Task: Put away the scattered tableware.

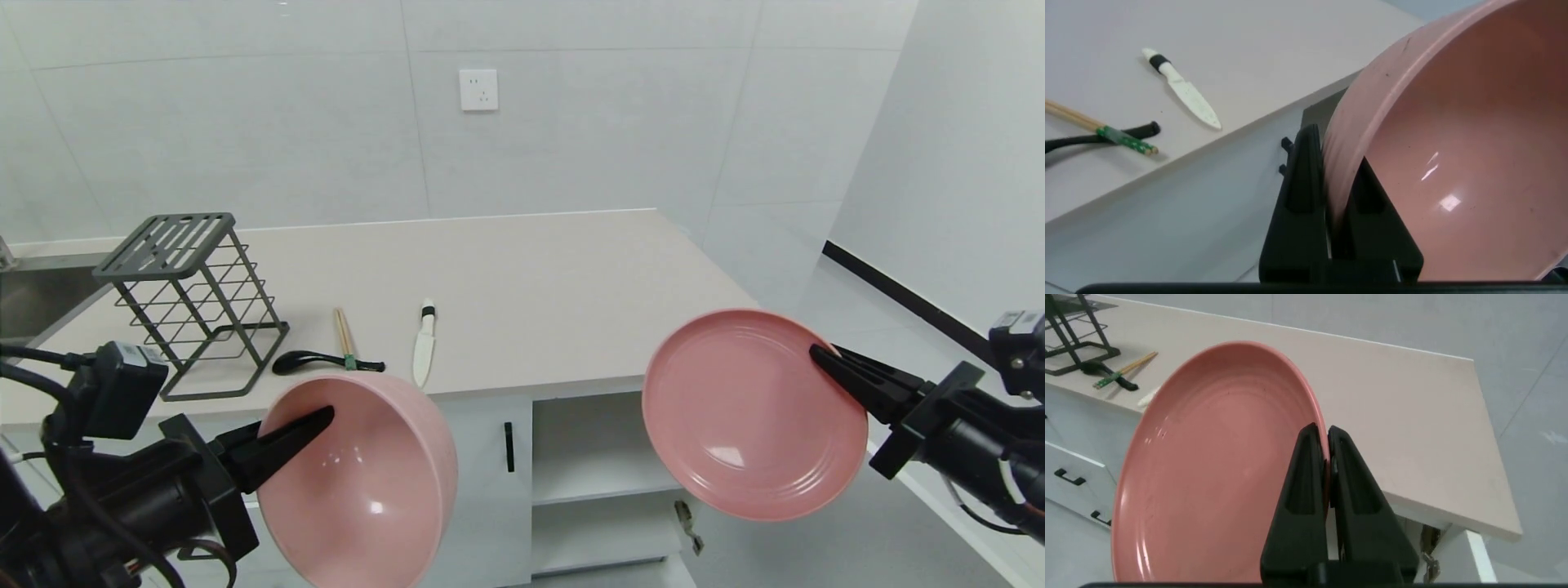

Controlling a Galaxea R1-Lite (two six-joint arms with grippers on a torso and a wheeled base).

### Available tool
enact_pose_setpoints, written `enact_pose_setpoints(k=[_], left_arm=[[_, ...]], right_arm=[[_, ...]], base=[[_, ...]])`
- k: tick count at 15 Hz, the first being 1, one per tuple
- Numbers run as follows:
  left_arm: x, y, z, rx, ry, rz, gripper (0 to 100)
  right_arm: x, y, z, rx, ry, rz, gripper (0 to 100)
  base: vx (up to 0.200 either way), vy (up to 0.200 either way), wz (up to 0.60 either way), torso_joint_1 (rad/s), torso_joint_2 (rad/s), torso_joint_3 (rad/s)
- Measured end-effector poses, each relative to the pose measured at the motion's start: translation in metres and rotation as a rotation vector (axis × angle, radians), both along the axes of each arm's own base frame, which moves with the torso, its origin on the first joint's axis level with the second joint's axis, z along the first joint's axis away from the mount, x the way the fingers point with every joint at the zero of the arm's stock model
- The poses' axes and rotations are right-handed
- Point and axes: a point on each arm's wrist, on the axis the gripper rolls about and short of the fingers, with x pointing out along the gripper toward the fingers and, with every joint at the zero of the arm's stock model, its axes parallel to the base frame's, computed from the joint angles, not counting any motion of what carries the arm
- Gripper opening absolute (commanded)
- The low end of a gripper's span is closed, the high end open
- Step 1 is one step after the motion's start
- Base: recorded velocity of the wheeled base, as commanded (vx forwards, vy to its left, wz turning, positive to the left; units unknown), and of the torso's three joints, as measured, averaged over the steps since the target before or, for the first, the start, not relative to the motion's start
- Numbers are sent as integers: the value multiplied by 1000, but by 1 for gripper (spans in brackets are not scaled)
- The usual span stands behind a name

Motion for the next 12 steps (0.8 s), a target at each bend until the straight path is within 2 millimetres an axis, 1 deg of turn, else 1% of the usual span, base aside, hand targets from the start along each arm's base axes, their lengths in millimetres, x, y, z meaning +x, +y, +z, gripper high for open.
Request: enact_pose_setpoints(k=[12], left_arm=[[1,1,0,-1,-2,6,0]], right_arm=[[1,-2,0,0,-2,-14,0]], base=[[0,0,0,-265,513,245]])
